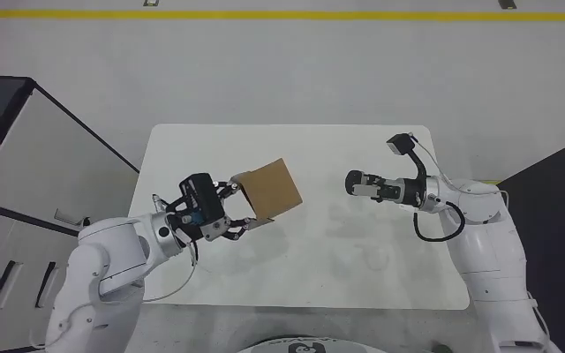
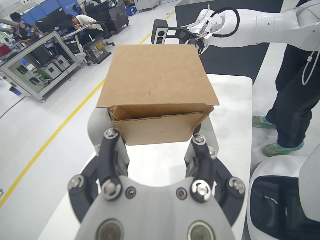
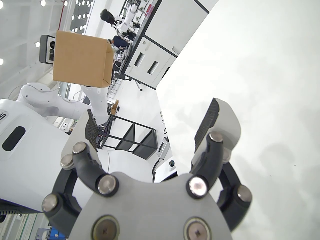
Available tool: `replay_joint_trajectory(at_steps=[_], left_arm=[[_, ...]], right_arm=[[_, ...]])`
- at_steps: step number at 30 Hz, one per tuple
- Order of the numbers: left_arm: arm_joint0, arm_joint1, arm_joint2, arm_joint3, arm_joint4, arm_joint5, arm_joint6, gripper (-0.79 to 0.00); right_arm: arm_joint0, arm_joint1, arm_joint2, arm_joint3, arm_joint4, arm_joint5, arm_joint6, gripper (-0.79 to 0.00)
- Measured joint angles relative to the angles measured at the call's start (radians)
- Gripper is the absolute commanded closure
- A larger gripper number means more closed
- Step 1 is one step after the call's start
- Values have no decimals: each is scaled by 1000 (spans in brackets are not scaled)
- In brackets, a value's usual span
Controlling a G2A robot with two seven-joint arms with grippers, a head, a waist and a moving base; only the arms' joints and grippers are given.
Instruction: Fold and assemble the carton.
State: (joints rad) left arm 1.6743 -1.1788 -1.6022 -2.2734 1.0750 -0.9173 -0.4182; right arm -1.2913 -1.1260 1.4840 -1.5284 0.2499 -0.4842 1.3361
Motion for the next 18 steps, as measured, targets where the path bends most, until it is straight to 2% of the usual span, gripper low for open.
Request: replay_joint_trajectory(at_steps=[10,13,18], left_arm=[[-15,2,-3,-6,1,-7,8,0],[-82,12,-34,14,-7,-62,-2,0],[-240,35,-71,71,-169,-96,-7,0]], right_arm=[[0,0,0,0,0,0,0,-785],[0,0,0,0,0,0,0,-785],[0,0,0,0,0,0,0,-785]])
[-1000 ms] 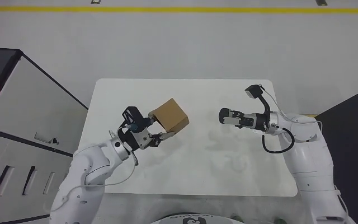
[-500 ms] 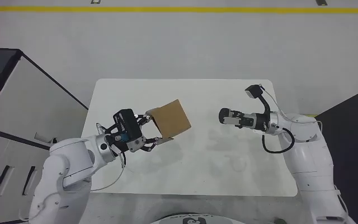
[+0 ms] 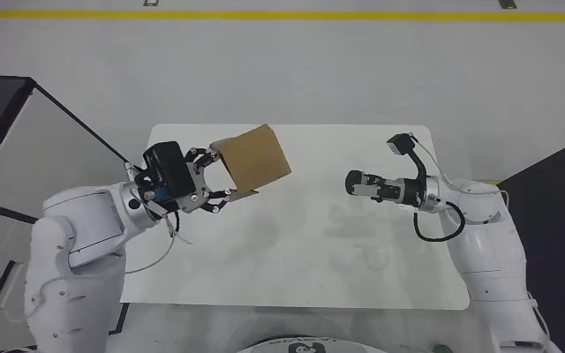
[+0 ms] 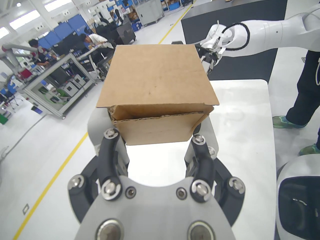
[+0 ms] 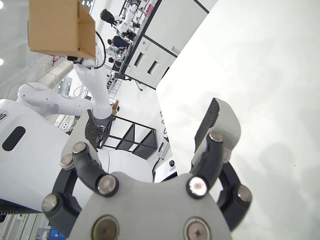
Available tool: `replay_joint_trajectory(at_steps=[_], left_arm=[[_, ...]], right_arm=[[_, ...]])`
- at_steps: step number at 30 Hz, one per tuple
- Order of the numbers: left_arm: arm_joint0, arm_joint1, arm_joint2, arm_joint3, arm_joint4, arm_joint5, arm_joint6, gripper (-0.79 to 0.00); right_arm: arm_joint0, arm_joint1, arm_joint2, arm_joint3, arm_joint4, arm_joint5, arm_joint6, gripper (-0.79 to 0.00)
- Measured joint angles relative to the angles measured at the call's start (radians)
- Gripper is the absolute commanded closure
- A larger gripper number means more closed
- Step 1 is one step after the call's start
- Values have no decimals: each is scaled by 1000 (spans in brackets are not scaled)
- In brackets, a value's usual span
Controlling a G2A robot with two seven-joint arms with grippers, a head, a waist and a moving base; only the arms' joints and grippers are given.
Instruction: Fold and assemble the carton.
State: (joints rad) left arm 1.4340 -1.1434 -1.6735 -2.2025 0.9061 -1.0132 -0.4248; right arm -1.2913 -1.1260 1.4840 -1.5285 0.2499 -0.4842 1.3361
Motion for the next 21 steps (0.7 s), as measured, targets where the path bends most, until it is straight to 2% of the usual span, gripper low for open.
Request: replay_joint_trajectory(at_steps=[2,5,21], left_arm=[[-60,20,1,10,-75,0,-17,0],[-123,49,2,27,-188,1,-107,0],[-122,50,1,26,-188,1,-105,0]], right_arm=[[0,0,0,0,0,0,0,-785],[0,0,0,0,0,0,0,-785],[0,0,0,0,0,0,0,-785]])
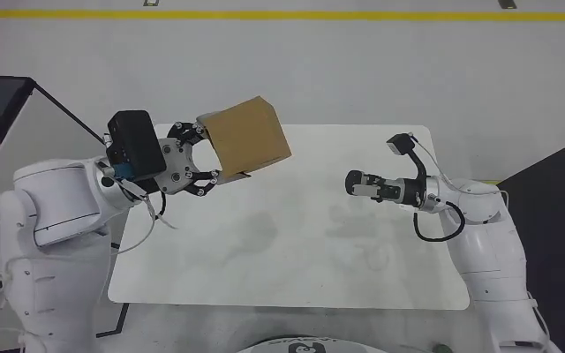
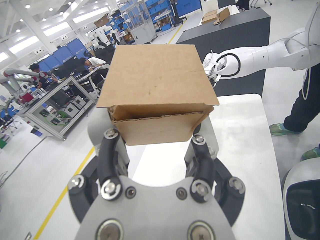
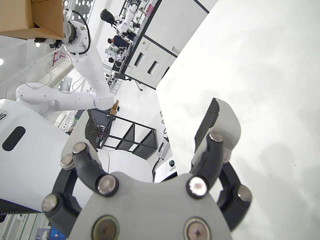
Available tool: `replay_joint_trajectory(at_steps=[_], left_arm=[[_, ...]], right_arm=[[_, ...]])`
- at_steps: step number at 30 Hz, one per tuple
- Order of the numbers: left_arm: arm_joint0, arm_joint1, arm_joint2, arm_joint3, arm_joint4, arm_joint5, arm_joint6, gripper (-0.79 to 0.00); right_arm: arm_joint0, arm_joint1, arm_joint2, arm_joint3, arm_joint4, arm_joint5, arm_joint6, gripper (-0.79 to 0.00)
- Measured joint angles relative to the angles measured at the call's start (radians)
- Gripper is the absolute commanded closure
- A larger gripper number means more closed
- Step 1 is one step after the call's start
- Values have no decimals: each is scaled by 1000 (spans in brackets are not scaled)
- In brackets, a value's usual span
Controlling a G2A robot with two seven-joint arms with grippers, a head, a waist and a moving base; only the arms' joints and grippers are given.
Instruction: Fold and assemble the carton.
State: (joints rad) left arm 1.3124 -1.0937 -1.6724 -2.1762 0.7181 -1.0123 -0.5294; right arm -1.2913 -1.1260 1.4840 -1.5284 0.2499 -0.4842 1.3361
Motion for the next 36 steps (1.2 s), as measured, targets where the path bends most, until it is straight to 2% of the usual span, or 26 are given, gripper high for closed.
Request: replay_joint_trajectory(at_steps=[4,7,14,19,28,33,36], left_arm=[[1,4,-7,-12,12,3,6,0],[-13,19,-2,-39,-1,0,-44,0],[-74,66,27,-72,-205,2,-221,0],[-110,92,33,-75,-364,48,-328,0],[-110,92,33,-76,-357,48,-326,0],[-114,93,55,-115,-338,65,-262,0],[-133,95,78,-132,-302,38,-238,0]], right_arm=[[0,0,0,0,0,0,0,-785],[0,0,0,0,0,0,0,-785],[0,0,0,0,0,0,0,-785],[0,0,0,0,0,0,0,-785],[0,0,0,0,0,0,0,-785],[0,0,0,0,0,0,0,-785],[0,0,0,0,0,0,0,-785]])
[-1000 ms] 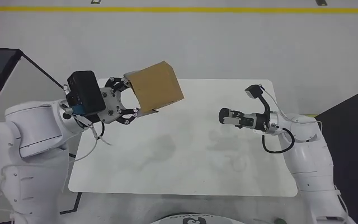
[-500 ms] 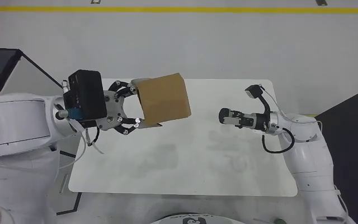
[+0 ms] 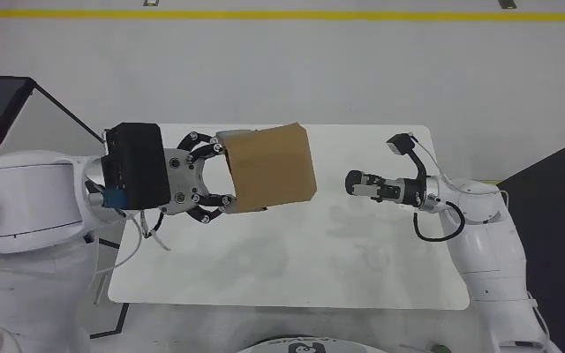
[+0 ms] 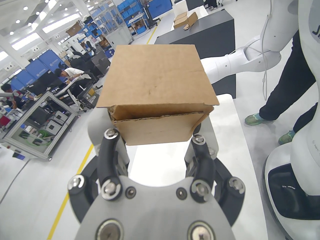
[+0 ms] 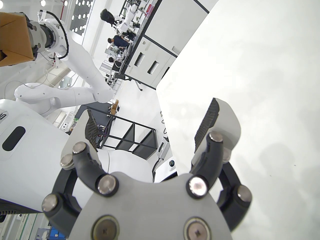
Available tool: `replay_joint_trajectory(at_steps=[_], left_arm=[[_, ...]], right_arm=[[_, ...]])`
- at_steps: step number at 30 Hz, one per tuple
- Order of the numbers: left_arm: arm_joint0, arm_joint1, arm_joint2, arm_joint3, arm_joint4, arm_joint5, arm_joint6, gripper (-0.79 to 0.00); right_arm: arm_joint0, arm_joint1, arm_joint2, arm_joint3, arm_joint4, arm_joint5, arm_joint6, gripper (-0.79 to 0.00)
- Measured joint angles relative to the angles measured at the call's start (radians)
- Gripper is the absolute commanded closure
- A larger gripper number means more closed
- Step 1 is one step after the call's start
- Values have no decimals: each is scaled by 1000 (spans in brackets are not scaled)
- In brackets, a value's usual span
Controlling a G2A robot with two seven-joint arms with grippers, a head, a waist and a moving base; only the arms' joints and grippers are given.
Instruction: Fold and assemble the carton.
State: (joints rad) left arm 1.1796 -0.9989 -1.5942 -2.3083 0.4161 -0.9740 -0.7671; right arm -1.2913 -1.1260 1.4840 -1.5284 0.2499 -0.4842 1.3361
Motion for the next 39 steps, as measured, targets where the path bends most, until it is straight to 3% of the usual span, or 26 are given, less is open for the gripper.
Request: replay_joint_trajectory(at_steps=[8,16,24,31,39], left_arm=[[-112,9,85,-42,231,-38,54,0],[-124,11,89,-42,249,-38,62,0],[-251,35,192,-42,662,-38,346,0],[-243,66,213,-42,1043,-38,676,0],[-231,66,211,-41,1057,-13,690,0]], right_arm=[[0,0,0,0,0,0,0,-785],[0,0,0,0,0,0,0,-785],[0,0,0,0,0,0,0,-785],[0,0,0,0,0,0,0,-785],[0,0,0,0,0,0,0,-785]])
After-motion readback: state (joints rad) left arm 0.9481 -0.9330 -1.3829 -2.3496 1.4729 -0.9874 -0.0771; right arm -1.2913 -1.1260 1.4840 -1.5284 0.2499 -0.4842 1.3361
